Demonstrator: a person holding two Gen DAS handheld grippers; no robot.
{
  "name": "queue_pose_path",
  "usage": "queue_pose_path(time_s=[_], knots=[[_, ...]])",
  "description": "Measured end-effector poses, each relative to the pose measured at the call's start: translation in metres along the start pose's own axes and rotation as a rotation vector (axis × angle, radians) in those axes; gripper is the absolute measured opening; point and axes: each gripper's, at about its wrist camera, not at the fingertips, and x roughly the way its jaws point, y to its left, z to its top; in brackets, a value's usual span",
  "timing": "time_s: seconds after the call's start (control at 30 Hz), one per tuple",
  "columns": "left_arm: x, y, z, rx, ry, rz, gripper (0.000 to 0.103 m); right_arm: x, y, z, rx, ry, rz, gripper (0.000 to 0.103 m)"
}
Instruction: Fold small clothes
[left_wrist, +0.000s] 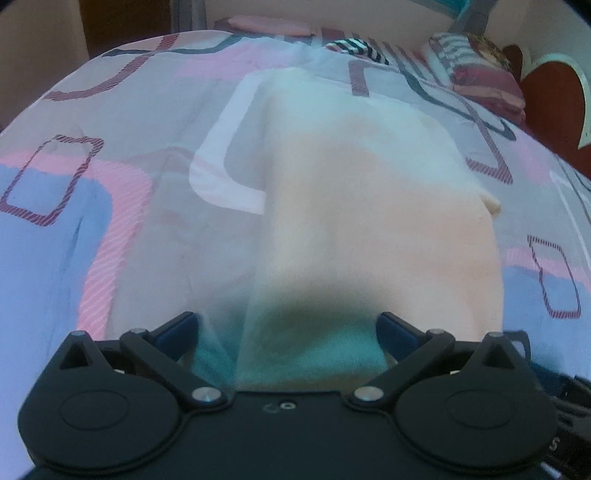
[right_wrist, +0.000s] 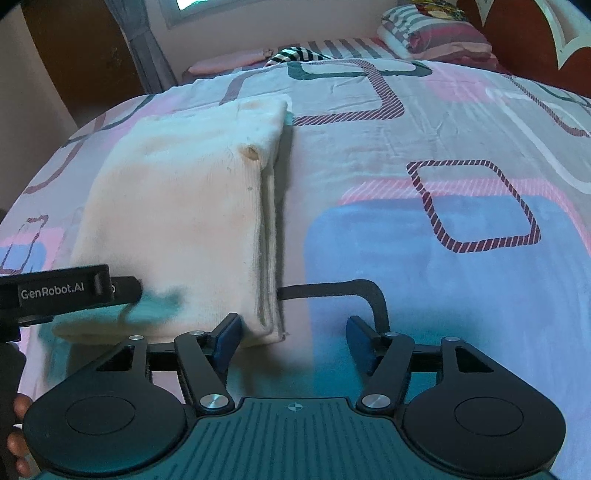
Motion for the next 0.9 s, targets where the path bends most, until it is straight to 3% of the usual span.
queue_pose_path(time_s=[0.17,0.43,0.53,0.9], knots=[[-0.003,0.002,-0.006,-0.011,-0.026,-0.015,0.102,0.001,0.000,0.000,-0.025,0.000,0.002,0.065],[-0.009,-0.016,-0.007,0.058,-0.047,0.066,0.101,0.001,-0.001,0.000,-0.058,0.000,0.020,0.068],[-0.014,-0.019,-0.007,0.075,-0.050,0.066,0.094,-0.005,-0.002,0.001,-0.045,-0.008,0.028,0.068],[-0.076,-0.033,-0.024,0.129,-0.137,0.057,0.093,-0.062,-0.017,-0.013,-0.027,-0.051,0.107,0.068]])
